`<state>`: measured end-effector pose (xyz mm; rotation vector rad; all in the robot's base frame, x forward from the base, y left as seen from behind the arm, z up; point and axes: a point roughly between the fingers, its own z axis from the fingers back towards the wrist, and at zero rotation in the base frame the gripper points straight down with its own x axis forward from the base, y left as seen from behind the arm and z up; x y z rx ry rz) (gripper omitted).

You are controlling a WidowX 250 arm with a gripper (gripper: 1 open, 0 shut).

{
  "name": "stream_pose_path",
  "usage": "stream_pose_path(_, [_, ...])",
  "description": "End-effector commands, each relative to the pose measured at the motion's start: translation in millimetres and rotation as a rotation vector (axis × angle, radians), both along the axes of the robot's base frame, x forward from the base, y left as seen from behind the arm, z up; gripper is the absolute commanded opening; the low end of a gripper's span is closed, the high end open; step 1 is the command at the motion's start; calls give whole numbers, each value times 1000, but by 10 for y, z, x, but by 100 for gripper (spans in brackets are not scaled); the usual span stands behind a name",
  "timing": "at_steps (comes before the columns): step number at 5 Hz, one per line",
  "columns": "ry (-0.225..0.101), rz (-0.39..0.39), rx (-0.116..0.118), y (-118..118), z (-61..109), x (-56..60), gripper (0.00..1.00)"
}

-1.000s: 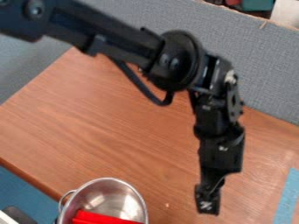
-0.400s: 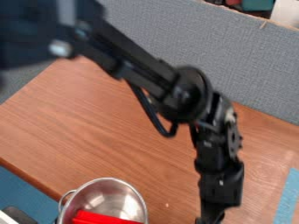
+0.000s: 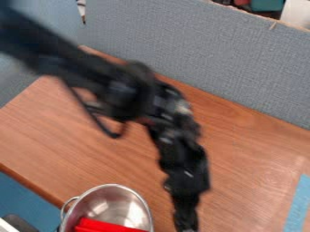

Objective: Put the red object in the metal pot

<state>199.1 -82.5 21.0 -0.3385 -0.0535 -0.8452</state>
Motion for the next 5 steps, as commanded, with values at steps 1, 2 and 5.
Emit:
stream_pose_path(1, [-55,257,-1,42,387,-68,100])
stream_pose_path(2, [-102,486,31,32,777,-261,0])
stream_pose_path(5, [17,516,67,-195,251,-286,100])
